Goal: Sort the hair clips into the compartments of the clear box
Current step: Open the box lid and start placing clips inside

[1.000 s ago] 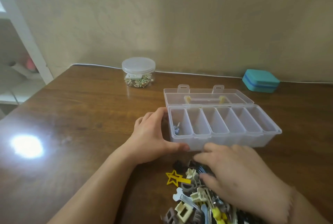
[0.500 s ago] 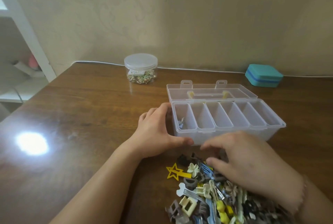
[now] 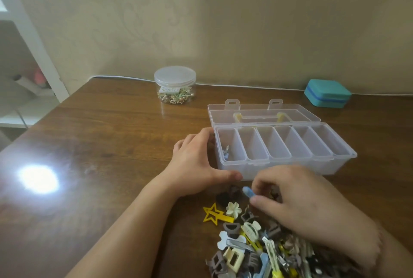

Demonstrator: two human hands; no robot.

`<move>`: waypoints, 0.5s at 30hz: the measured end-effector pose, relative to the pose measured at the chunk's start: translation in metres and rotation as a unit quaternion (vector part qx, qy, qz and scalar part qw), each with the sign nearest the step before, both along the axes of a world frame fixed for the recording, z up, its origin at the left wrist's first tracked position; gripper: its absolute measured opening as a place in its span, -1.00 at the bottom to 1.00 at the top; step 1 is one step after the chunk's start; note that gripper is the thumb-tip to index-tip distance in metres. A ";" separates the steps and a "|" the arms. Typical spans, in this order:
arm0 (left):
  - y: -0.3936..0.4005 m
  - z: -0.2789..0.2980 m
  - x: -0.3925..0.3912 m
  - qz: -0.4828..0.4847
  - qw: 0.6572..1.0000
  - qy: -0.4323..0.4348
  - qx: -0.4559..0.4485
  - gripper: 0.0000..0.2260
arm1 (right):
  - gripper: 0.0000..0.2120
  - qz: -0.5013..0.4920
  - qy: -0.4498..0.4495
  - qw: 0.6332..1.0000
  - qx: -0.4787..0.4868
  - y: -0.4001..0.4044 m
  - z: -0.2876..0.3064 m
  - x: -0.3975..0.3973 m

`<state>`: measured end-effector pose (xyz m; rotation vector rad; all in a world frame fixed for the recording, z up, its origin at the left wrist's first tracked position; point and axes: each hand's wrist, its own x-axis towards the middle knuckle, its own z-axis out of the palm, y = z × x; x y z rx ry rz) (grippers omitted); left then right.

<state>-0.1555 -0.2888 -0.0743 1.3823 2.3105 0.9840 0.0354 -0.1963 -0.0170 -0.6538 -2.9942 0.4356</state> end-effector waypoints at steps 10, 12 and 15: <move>-0.003 0.004 0.002 -0.003 1.000 -0.017 -0.005 -0.18 | -0.84 -0.054 0.288 0.952 -0.084 0.010 0.007 -0.034; -0.002 0.005 0.003 -0.008 1.000 -0.015 -0.005 -0.18 | -0.87 -0.040 0.266 0.962 -0.049 0.010 0.005 -0.036; -0.002 0.007 0.004 -0.007 1.000 -0.019 -0.009 -0.19 | -0.89 -0.018 0.292 0.956 -0.038 0.008 0.010 -0.025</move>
